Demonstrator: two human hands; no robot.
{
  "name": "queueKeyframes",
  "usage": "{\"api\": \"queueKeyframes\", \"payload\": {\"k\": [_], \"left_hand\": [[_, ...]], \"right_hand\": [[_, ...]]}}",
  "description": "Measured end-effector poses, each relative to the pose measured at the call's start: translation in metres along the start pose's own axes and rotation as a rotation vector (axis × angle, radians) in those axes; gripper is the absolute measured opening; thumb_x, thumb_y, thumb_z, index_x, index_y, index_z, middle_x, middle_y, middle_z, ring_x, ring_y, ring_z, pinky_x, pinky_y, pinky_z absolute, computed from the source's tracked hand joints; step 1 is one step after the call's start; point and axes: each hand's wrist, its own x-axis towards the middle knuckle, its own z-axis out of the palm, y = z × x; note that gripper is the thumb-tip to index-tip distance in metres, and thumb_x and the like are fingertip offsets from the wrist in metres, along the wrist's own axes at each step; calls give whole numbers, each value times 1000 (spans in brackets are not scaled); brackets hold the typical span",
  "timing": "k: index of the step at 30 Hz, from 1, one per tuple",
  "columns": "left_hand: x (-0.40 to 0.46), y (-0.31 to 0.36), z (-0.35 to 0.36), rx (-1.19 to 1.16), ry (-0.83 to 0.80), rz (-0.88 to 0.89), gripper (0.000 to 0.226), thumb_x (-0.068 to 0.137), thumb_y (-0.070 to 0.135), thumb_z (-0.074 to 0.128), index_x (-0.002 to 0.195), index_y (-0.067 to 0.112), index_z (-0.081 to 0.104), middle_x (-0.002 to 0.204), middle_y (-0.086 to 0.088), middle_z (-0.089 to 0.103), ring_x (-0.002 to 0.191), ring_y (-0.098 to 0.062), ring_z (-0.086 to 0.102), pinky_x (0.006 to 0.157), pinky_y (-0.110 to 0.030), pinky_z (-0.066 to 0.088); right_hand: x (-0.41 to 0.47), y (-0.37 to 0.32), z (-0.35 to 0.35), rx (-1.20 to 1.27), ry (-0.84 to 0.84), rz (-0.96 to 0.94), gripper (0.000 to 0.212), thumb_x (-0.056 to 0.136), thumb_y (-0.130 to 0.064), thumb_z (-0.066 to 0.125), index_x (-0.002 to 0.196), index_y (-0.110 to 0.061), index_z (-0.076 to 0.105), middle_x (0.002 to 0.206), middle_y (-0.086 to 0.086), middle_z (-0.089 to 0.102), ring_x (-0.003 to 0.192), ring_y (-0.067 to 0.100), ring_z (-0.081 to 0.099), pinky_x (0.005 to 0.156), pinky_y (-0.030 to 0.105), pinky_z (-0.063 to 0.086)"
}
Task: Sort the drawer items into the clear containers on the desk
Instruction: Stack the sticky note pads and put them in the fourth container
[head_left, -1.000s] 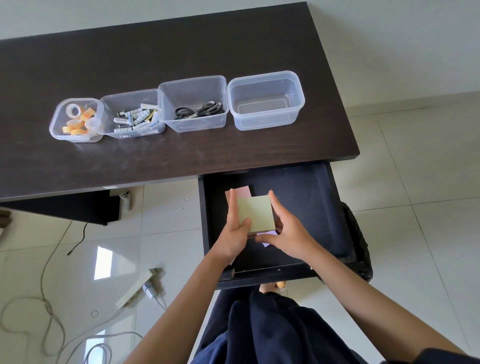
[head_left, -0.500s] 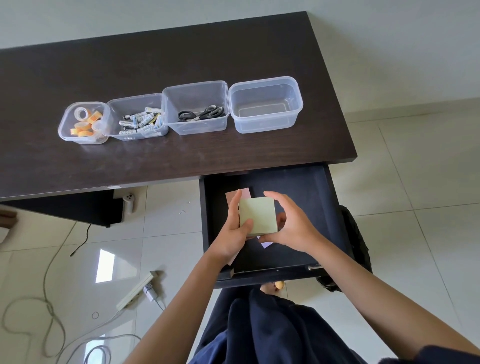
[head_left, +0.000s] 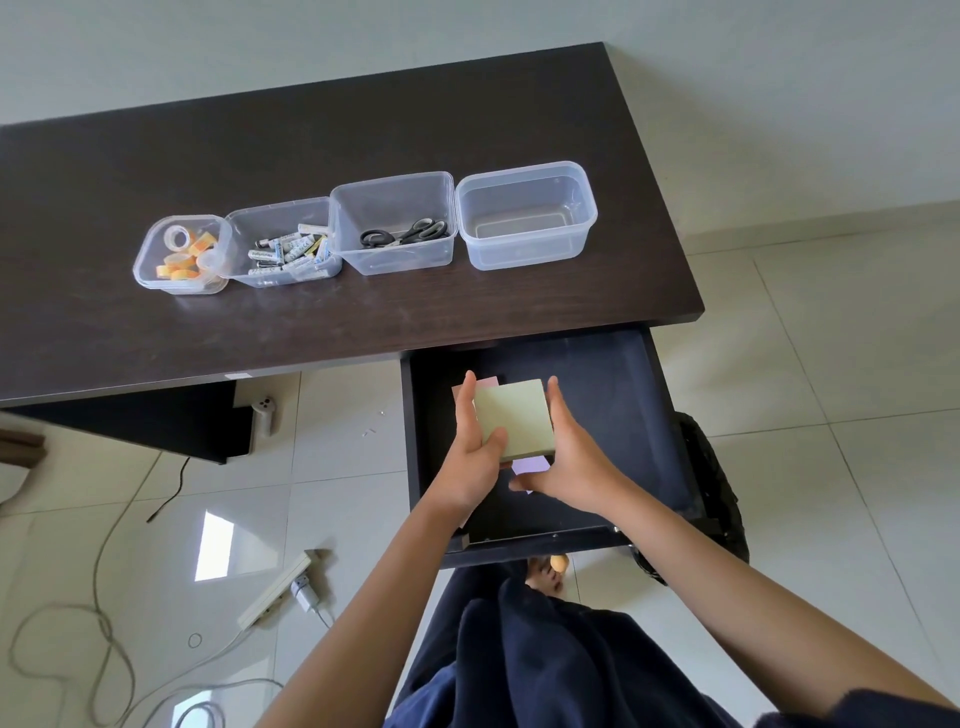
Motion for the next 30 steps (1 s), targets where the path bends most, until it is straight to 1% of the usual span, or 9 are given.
{"api": "queueKeyframes", "payload": {"k": [5,10,12,16,18,21,24,26,30], "left_hand": [[-3,-2,4,-35,8,-33,55,100,3,33,144,23,6,112,9,44,103,-11,52,67,-10,53],[-4,-5,1,27,14,-73,47,99,3,34,137,27,21,116,2,49,111,-16,52,90,-27,53],[-5,-7,1,40,10,-91,50,100,7,34,143,26,19,123,-4,49,117,-21,51,99,-37,49],[-10,-16,-2,3,6,-134,55,99,9,36,146,28,16,127,-4,50,120,-19,50,103,-40,46],[-13,-20,-4,-23,8,-167,55,99,11,36,146,30,15,126,-2,51,119,-17,51,103,-40,47],[-15,-24,-12,-82,47,-212,54,100,9,37,147,23,16,128,-6,50,117,-19,52,100,-39,49],[-17,-25,-25,-113,140,-213,51,99,4,38,145,21,24,132,-11,48,119,-26,51,91,-35,53],[-17,-27,-38,-109,192,-217,54,100,5,38,148,22,20,136,-11,44,118,-25,50,94,-38,51],[-17,-29,-60,-154,211,-212,65,101,4,35,151,29,3,131,5,33,108,-14,46,90,-28,44]], "right_hand": [[-1,4,10,86,59,-26,118,69,-11,83,150,-25,-2,122,-9,45,112,10,50,91,22,51],[-8,3,21,159,117,-39,104,67,-8,85,143,-24,16,119,-10,47,108,4,51,80,8,50],[-10,5,24,163,109,-37,103,68,-6,84,142,-24,15,118,-9,47,107,5,52,82,11,52],[-14,5,25,236,22,-1,94,77,1,74,139,-29,11,115,-7,47,101,2,52,69,5,48],[-14,5,27,215,-17,29,92,77,1,75,136,-30,12,113,-11,47,101,-1,52,78,11,52],[-8,4,29,86,-109,45,121,66,-15,84,148,-29,-4,128,-8,45,116,5,49,103,31,46],[4,5,16,-26,-231,54,127,64,-26,87,151,-30,-6,145,-16,33,133,5,36,111,30,34],[15,12,7,-97,-179,95,120,65,-30,87,153,-22,5,151,-14,29,137,7,33,111,30,33],[36,48,15,-195,81,269,82,75,-22,78,144,-16,35,143,6,47,126,21,49,94,32,46]]}}
